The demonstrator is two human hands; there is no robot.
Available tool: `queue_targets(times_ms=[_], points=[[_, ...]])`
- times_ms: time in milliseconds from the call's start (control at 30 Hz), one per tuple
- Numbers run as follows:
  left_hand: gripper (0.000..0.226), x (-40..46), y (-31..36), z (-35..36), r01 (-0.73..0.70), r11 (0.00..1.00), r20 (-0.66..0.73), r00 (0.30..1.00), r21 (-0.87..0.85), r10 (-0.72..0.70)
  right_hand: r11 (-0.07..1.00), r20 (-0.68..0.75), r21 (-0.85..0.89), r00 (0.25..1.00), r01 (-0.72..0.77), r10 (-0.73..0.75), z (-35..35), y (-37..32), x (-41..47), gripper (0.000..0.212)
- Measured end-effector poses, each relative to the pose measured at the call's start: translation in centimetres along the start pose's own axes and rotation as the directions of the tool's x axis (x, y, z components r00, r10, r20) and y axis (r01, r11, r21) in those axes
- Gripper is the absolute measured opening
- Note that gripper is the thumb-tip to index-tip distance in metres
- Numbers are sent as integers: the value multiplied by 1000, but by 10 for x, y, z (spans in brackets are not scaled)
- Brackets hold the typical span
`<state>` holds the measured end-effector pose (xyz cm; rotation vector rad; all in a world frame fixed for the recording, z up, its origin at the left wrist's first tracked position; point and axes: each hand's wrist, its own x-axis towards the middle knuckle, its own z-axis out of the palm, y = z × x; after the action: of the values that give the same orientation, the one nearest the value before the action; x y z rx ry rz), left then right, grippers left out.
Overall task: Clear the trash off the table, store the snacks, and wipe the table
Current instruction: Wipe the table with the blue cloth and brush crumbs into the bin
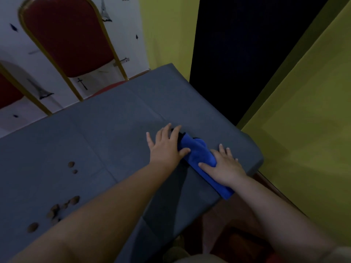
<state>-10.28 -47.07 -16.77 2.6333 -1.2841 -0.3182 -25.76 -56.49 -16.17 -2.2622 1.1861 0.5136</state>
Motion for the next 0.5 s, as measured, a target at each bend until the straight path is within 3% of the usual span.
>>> queue_targets(times_ms=[167,300,400,500], points=[[77,-18,-27,-5,35,999,6,999,-41,-35,995,-158,104,987,-5,22,12,-26,-15,38],[77,-44,-53,-9,82,993,6,997,-86,-81,998,-216,64,976,12,2,27,-44,-27,32],[74,-67,-80,-15,152,982,-4,988,-115,-153,986,-156,168,988,19,7,28,-57,-30,53],[68,-92,-109,-21,220,963,-27,973,-157,-227,990,-259,131,966,58,-23,25,-63,-22,72]])
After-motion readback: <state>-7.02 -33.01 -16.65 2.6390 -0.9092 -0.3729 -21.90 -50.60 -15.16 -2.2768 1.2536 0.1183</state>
